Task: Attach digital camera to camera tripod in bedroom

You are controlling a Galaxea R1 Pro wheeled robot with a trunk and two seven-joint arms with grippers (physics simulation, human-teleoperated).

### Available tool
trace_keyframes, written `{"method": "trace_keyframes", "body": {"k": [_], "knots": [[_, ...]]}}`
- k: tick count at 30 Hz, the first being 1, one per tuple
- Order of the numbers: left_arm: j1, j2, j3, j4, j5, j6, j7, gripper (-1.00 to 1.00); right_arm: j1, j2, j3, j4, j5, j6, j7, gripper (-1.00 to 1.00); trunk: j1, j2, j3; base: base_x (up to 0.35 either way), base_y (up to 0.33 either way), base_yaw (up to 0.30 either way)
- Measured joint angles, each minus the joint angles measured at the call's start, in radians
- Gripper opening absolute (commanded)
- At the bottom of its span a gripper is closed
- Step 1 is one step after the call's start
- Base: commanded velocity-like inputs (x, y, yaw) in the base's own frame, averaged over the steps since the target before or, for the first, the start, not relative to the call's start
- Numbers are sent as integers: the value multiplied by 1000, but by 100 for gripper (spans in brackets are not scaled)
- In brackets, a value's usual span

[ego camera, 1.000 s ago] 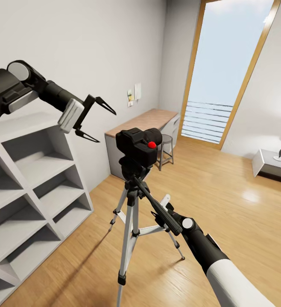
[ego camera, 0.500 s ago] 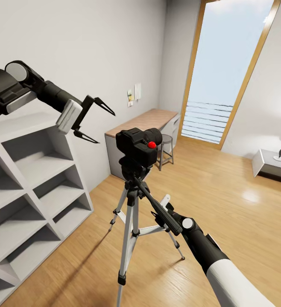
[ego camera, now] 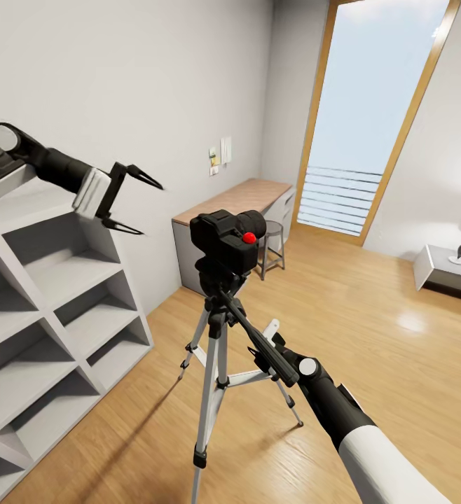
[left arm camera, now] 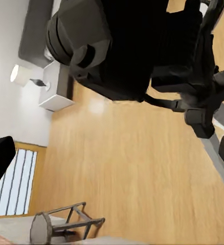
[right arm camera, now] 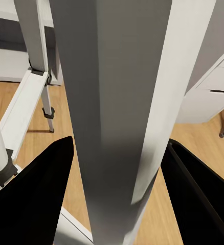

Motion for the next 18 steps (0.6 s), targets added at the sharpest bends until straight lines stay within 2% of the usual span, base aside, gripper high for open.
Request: {"method": "trace_keyframes", "body": {"k": [3,4,6,8,10,11,17,18], "knots": [[21,4,0,49,46,19,0,100,0,0,-1,0,0,-1,1,-100,0,0,0,0,0,0],[21,4,0,49,47,20,0,100,0,0,-1,0,0,-1,1,-100,0,0,0,0,0,0],[45,6,0,72,88,44,0,100,0,0,-1,0,0,-2,2,-100,0,0,0,0,0,0],[79,8,3,90,147,79,1,100,0,-1,-5,0,-1,-2,1,-100,0,0,0,0,0,0],[118,12,12,105,222,116,1,100,0,-1,-5,0,-1,-3,2,-100,0,0,0,0,0,0],[118,12,13,105,223,117,1,100,0,-1,-6,0,-1,-3,2,-100,0,0,0,0,0,0],[228,66,79,136,471,216,25,100,0,-1,-6,0,-1,-4,3,-100,0,0,0,0,0,0],[228,67,80,136,473,216,25,100,0,-1,-6,0,-1,-4,3,-100,0,0,0,0,0,0]]}}
